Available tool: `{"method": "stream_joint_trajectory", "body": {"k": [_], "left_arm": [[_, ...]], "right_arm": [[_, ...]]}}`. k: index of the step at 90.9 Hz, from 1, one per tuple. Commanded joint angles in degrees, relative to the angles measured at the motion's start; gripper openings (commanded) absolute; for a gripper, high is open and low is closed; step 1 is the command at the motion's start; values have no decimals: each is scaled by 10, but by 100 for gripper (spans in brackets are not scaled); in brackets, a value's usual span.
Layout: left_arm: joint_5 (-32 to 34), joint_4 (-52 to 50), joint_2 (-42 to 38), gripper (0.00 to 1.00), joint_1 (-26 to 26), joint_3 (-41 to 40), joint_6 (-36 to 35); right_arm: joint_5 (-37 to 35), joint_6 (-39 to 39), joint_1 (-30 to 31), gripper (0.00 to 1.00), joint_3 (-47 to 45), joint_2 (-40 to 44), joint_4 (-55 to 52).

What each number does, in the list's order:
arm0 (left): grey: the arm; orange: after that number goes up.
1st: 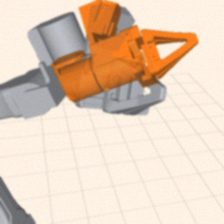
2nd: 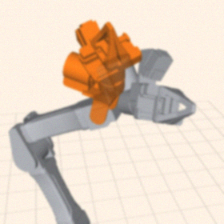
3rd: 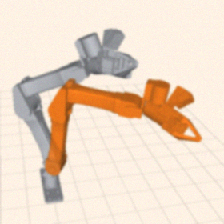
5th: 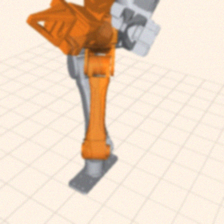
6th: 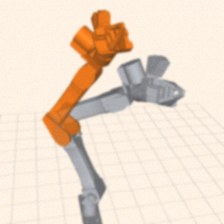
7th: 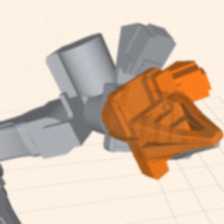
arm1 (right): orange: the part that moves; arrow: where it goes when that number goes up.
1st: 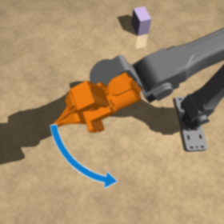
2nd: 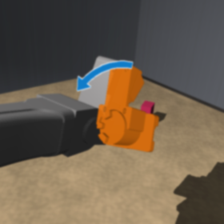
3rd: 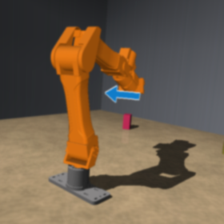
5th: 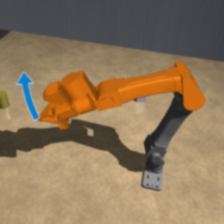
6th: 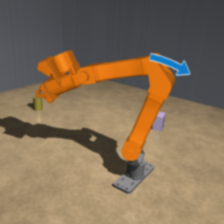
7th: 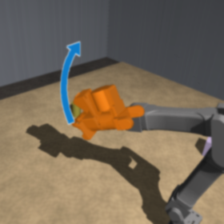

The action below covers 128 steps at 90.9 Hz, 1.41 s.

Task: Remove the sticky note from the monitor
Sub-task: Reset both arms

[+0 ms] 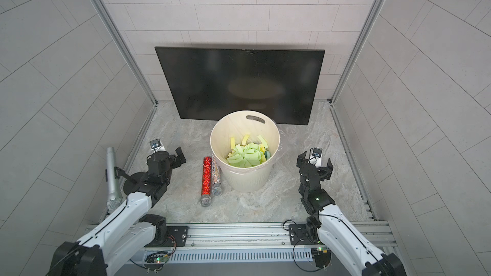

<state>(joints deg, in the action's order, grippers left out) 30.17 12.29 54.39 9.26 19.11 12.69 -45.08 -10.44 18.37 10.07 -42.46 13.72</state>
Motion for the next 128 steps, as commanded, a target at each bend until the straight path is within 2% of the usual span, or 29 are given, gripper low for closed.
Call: {"method": "stream_joint_trajectory", "body": {"k": [1, 11, 21, 37, 43, 49, 66, 128], "left_arm": [[-21, 143, 78, 100, -7, -6, -54], [-7, 238, 170, 100, -9, -1, -72], [-73, 285, 222, 100, -21, 16, -111], [-138, 375, 332, 100, -27, 24, -142], [-172, 342, 330, 100, -34, 37, -148], [-176, 352, 336, 100, -36, 38, -147], [-195, 299, 341, 100, -65, 67, -116], [-195, 293, 341, 100, -64, 70, -118]], "right_arm": [[37, 25, -33, 100, 4, -60, 128], [85, 37, -63, 100, 14, -163, 208], [128, 59, -80, 100, 35, -237, 262], [212, 86, -107, 100, 59, -341, 370], [266, 99, -118, 100, 64, -389, 407], [307, 103, -131, 100, 65, -429, 455], [430, 50, -205, 100, 127, -445, 328], [432, 50, -204, 100, 129, -449, 328]]}}
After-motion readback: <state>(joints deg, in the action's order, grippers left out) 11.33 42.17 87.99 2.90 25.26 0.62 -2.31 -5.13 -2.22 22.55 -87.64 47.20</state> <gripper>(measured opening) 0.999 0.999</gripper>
